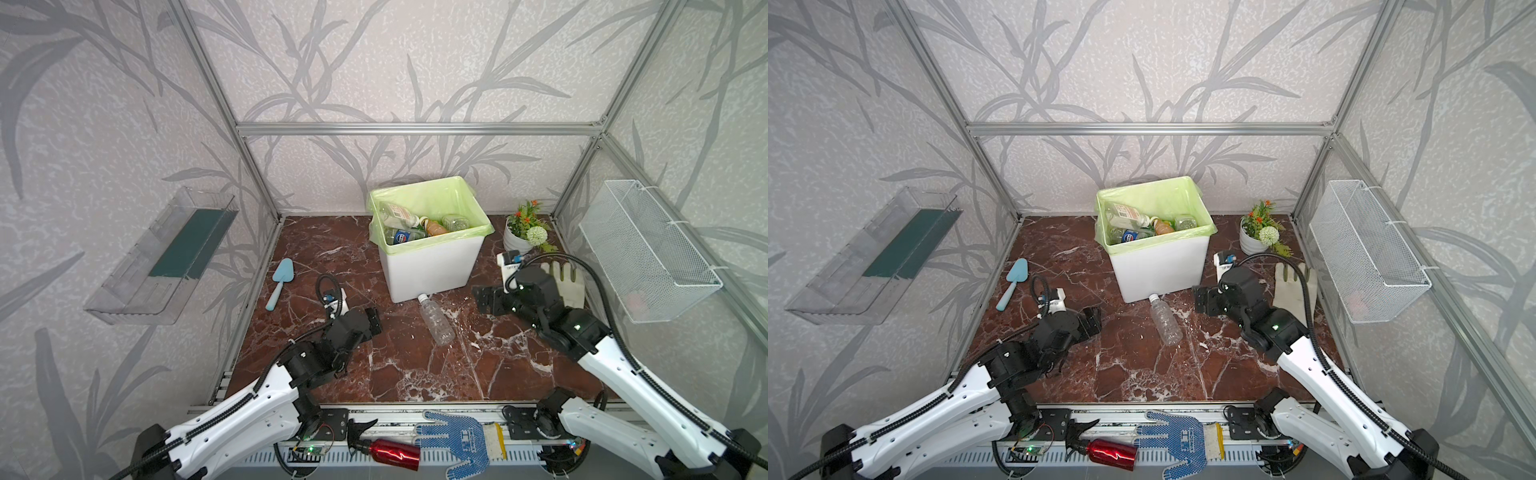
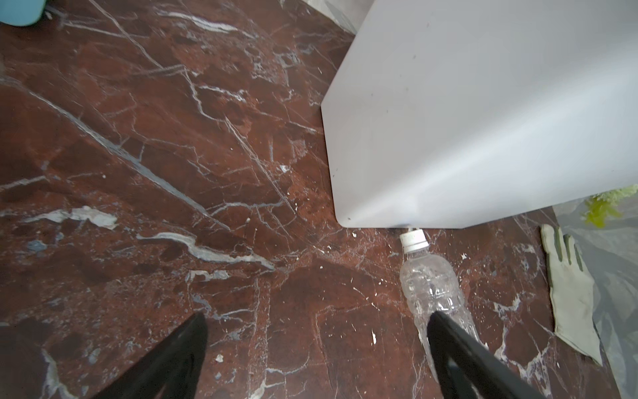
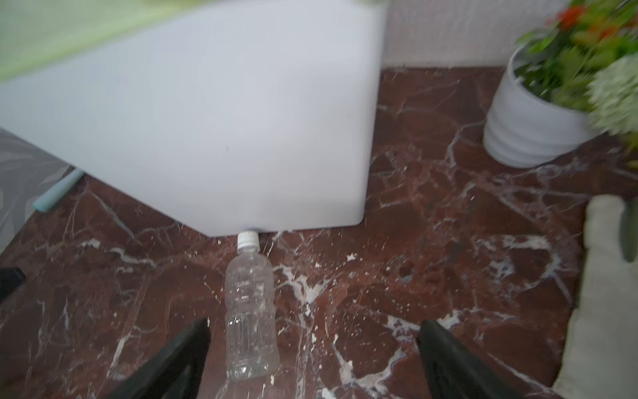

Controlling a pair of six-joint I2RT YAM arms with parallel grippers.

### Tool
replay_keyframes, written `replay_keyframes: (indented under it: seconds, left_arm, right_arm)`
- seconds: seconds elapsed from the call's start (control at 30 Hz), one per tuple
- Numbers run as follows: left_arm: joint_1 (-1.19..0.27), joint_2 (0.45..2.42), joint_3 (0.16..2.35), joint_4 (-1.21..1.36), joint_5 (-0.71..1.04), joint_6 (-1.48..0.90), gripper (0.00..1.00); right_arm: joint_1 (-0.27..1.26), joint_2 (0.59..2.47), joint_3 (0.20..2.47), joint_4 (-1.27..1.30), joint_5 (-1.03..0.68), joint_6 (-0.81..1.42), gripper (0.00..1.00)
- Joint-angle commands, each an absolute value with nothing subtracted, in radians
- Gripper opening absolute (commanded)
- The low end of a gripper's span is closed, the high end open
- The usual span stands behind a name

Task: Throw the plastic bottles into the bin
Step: 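Lower the right gripper to the last clear bottle and close on it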

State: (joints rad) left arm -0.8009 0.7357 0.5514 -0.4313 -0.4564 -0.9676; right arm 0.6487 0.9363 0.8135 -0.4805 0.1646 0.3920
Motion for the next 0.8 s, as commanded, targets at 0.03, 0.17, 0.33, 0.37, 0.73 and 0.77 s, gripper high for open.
replay_keyframes:
  seconds: [0.03,0.17,0.33,0.37,0.73,0.77]
  left_arm:
    - [-0.755,0.688,0.521,-0.501,-0.495,-0.954,0.99]
    - [-0.687,0.660,0.500,-0.508,-0.425,-0.934,0.99]
    - [-0.645,0.647,0.498,-0.530,-0.390,-0.897,0.99]
    - [-0.643,0.645,0.497,-0.532,-0.389,-0.891,0.99]
    - [-0.630,0.638,0.470,-0.535,-0.371,-0.868,0.99]
    - [-0.629,0.639,0.469,-0.535,-0.371,-0.867,0.99]
  right_arm:
    - [0.760,1.025,0.721,-0.368,0.189,0.547,0.95]
    - [0.837,1.211,0.750,-0.308,0.176,0.567,0.95]
    - [0.852,1.429,0.895,-0.353,0.112,0.537,0.96]
    - [0.853,1.465,0.920,-0.363,0.102,0.530,0.96]
    - [0.845,1.690,1.063,-0.427,0.111,0.462,0.81]
    - [0.843,1.700,1.078,-0.441,0.108,0.462,0.81]
